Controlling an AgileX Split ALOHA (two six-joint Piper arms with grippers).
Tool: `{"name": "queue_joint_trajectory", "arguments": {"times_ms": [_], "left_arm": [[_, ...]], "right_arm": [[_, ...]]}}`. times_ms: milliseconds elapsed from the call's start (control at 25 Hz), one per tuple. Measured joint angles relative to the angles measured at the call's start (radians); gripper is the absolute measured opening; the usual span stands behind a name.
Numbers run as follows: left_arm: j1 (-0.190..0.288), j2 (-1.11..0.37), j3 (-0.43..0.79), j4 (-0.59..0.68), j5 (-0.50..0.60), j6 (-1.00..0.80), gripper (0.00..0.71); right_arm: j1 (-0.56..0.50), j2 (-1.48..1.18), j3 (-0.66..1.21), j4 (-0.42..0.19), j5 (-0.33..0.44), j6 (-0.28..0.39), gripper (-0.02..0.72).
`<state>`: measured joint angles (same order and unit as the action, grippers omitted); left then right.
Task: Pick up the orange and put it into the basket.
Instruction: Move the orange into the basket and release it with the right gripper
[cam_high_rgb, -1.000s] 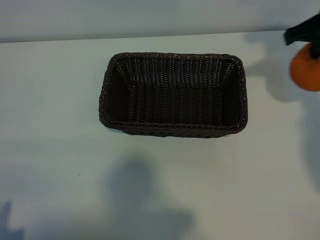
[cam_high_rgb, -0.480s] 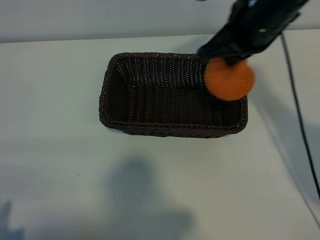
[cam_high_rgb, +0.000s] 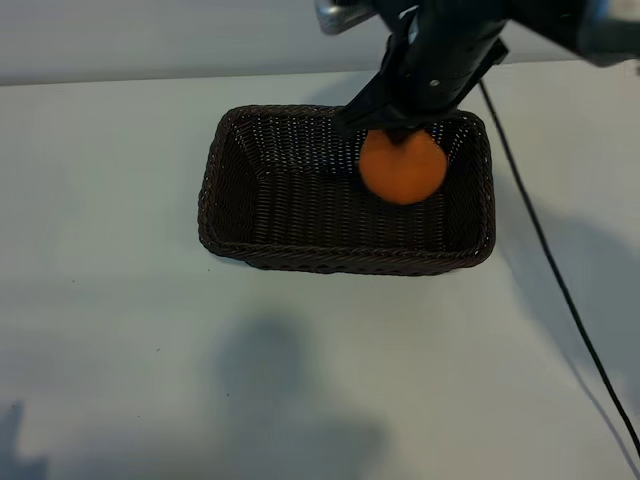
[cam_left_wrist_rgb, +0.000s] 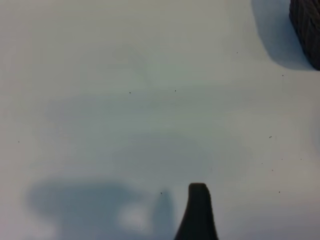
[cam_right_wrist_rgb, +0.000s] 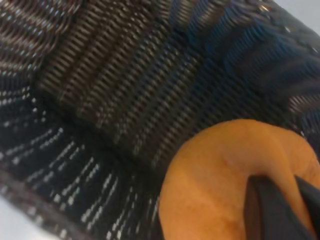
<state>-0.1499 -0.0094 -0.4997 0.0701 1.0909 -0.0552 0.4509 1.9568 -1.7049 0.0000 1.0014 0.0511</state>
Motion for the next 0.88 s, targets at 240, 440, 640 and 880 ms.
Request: {"name": "queue_joint_trajectory", "arguments": {"times_ms": [240, 440, 640, 880], "left_arm": [[0.0, 0.0, 0.0, 0.0, 0.0, 0.0, 0.592], [0.0, 0.0, 0.0, 0.0, 0.0, 0.0, 0.592], [0.0, 0.0, 0.0, 0.0, 0.0, 0.0, 0.592], [0.0, 0.0, 0.0, 0.0, 0.0, 0.0, 0.592]], "right_arm": [[0.0, 0.114, -0.018, 0.0, -0.034, -0.012, 0.072], [0.0, 0.195, -0.018, 0.0, -0.042, -0.013, 0.072], [0.0, 0.215, -0.019, 0.0, -0.043, -0.013, 0.072], [0.0, 0.215, -0.021, 0.0, -0.04, -0.009, 0.144]]}}
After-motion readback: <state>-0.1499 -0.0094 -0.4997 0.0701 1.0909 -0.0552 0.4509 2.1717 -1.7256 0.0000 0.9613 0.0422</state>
